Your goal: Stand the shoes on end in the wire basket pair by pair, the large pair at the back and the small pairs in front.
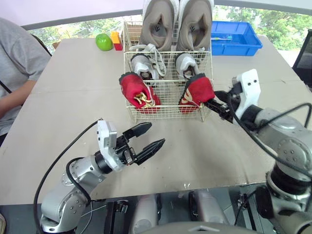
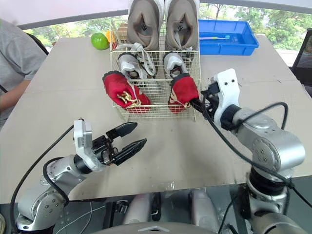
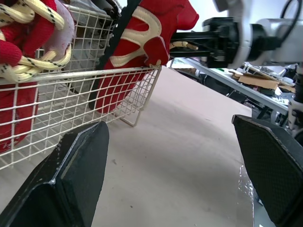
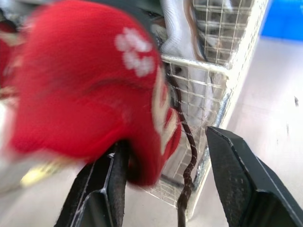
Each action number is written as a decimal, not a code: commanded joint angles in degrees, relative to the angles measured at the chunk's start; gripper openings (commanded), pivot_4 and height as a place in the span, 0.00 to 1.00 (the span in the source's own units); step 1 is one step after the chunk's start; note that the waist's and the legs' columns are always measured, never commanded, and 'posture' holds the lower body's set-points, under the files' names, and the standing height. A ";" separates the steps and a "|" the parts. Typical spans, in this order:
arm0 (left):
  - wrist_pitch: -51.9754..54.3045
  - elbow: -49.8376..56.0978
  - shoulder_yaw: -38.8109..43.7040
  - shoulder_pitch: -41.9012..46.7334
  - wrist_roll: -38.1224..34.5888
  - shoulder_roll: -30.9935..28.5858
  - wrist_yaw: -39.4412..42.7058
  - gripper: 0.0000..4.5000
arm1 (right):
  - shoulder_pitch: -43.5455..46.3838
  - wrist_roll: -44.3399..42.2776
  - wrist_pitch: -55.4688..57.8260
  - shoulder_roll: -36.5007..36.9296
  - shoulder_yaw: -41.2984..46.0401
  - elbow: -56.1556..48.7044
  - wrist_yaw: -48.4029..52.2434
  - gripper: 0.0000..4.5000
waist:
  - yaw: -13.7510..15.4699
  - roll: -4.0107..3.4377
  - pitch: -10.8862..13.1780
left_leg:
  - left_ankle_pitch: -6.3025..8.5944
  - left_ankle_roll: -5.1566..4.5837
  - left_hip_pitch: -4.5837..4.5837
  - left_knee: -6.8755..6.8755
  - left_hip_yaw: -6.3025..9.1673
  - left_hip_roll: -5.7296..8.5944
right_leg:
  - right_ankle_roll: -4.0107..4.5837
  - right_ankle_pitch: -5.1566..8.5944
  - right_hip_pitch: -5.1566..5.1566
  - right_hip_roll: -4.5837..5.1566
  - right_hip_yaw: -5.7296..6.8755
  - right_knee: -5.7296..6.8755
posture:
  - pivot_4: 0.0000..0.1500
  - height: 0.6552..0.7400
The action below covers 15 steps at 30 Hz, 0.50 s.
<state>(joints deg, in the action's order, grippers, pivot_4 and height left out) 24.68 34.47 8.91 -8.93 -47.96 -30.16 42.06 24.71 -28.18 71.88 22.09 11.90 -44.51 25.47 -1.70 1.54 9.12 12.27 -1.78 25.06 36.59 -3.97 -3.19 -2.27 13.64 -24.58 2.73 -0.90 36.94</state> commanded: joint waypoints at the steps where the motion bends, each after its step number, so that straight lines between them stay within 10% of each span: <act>1: 0.04 0.77 0.58 1.15 -0.39 0.13 -1.00 1.00 | -3.99 -1.19 -12.92 0.97 2.19 -2.95 4.47 0.52 | -0.17 0.00 0.00 | 0.00 0.00 -0.01 -0.02 -0.02 0.06 | -0.03 -0.01 0.00 -0.06 -0.02 0.00 | 1.00 1.00; 10: 0.15 -1.35 1.20 0.49 1.76 -1.94 0.29 1.00 | -16.37 -3.57 -28.77 5.28 6.35 1.89 12.14 0.52 | -0.35 -0.01 0.01 | 0.00 0.01 -0.11 -0.05 -0.05 -0.02 | -0.20 -0.12 0.02 -0.25 -0.11 0.02 | 1.00 1.00; 15: 0.82 0.02 7.66 -8.48 1.38 -6.00 2.62 1.00 | -32.81 -2.70 -44.10 12.17 11.37 10.62 29.72 0.90 | 0.65 0.02 0.02 | 0.02 0.01 -0.27 -0.09 -0.09 -0.02 | -0.08 0.07 0.28 -0.22 -0.08 -0.15 | 1.00 1.00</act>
<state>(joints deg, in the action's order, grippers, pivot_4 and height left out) 25.78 32.53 13.45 -16.11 -46.08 -35.11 43.05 -6.43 -30.22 32.51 32.45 21.01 -34.00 50.02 -1.05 1.56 9.14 12.29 -1.78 24.79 36.50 -4.06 -3.21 -2.35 13.71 -24.33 2.55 -1.01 36.79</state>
